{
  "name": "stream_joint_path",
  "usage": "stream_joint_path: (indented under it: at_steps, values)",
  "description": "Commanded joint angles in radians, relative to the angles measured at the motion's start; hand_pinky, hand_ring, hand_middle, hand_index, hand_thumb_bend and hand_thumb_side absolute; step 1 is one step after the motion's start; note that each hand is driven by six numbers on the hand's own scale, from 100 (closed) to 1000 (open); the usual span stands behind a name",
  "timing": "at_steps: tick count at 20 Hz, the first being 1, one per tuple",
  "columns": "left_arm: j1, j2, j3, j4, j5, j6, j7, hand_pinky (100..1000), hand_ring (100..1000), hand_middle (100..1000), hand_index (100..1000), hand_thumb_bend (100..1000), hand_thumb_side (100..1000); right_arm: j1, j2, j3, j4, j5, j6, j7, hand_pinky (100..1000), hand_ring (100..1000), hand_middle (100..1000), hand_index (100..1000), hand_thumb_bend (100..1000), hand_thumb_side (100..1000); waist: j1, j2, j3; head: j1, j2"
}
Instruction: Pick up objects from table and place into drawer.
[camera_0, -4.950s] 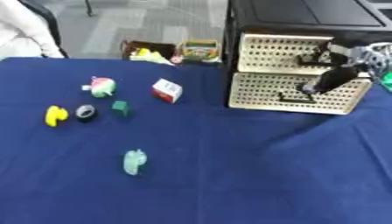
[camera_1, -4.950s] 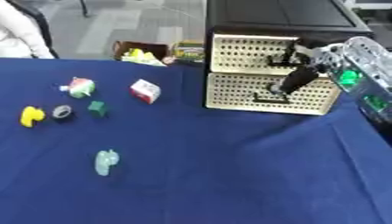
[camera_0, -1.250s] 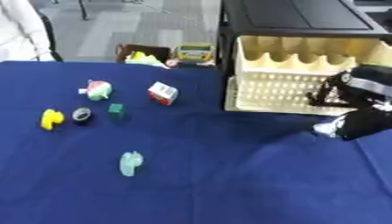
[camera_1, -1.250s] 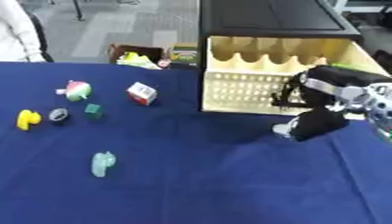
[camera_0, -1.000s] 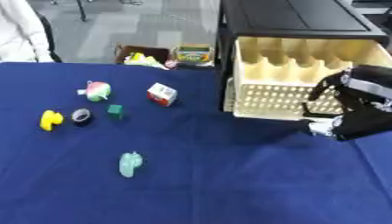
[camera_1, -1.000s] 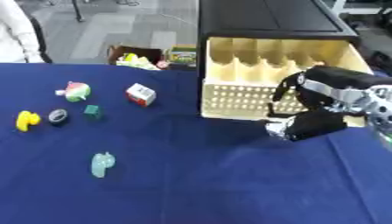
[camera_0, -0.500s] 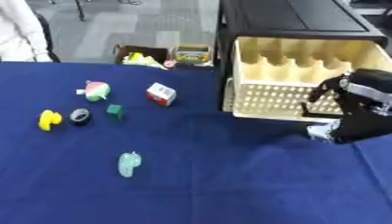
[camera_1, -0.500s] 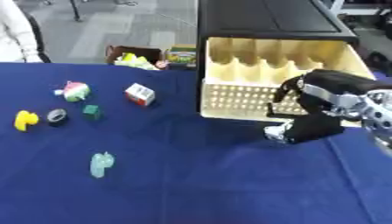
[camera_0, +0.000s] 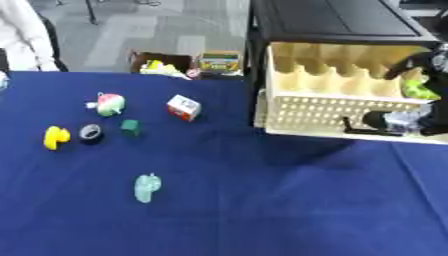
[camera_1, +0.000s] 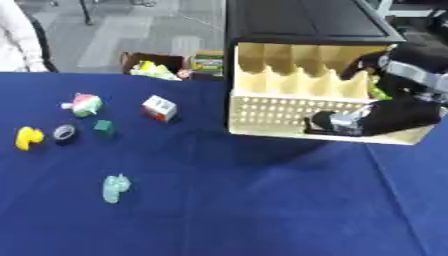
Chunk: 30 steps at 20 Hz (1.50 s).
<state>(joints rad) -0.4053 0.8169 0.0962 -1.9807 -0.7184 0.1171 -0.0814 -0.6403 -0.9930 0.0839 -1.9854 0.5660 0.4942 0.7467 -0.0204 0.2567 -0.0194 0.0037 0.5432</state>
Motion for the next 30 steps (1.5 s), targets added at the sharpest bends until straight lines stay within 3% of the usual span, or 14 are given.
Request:
stream_joint_path:
  at_steps: [1,7,13,16,22,23,26,30]
  values:
    - [-0.027,0.042,-0.005,0.004,-0.017,-0.017,-0.046,479,622,676,878,100,717,-0.008,-0.014,-0.066,-0.015,0.012,-0.004,-0.027,153,234,110,836,574,829,0.003,-0.022,-0.003,0.009,0.000]
    - [-0.069,0.043,-0.054,0.034,-0.033,-0.075,-0.128,487,634,675,877,100,732,-0.023,-0.001,-0.114,-0.015,0.020,-0.063,-0.182,158,238,102,816,544,919,0.003,-0.030,-0.010,0.017,-0.002]
    - [-0.104,0.026,-0.109,0.075,-0.033,-0.118,-0.191,491,645,684,882,100,763,-0.041,0.021,-0.135,-0.015,0.016,-0.001,-0.439,206,289,140,805,432,976,0.005,-0.032,-0.016,0.023,-0.003]
    - [-0.123,0.015,-0.139,0.098,-0.039,-0.139,-0.231,502,660,699,891,100,789,-0.047,0.034,-0.129,-0.015,-0.006,0.031,-0.556,206,289,139,800,448,991,0.006,-0.032,-0.018,0.024,-0.003]
    - [-0.143,0.008,-0.167,0.122,-0.030,-0.172,-0.292,506,667,702,886,128,826,-0.044,0.038,-0.113,-0.015,-0.055,0.046,-0.658,206,289,139,796,447,998,0.008,-0.032,-0.018,0.023,0.000]
    - [-0.143,0.008,-0.167,0.123,-0.029,-0.173,-0.294,509,680,683,865,246,850,-0.043,0.038,-0.112,-0.015,-0.059,0.047,-0.663,208,290,140,789,440,1000,0.008,-0.032,-0.018,0.023,0.000]
    - [-0.142,0.029,-0.209,0.139,-0.025,-0.201,-0.323,533,700,691,874,287,844,-0.056,0.046,-0.109,-0.015,-0.074,0.049,-0.690,208,290,140,787,440,1000,0.012,-0.029,-0.029,0.017,0.001]
    - [-0.180,0.020,-0.294,0.184,-0.039,-0.254,-0.376,562,721,699,898,482,862,-0.049,0.047,-0.104,-0.015,-0.091,0.058,-0.721,208,289,138,780,438,1000,0.011,-0.029,-0.027,0.009,0.002]
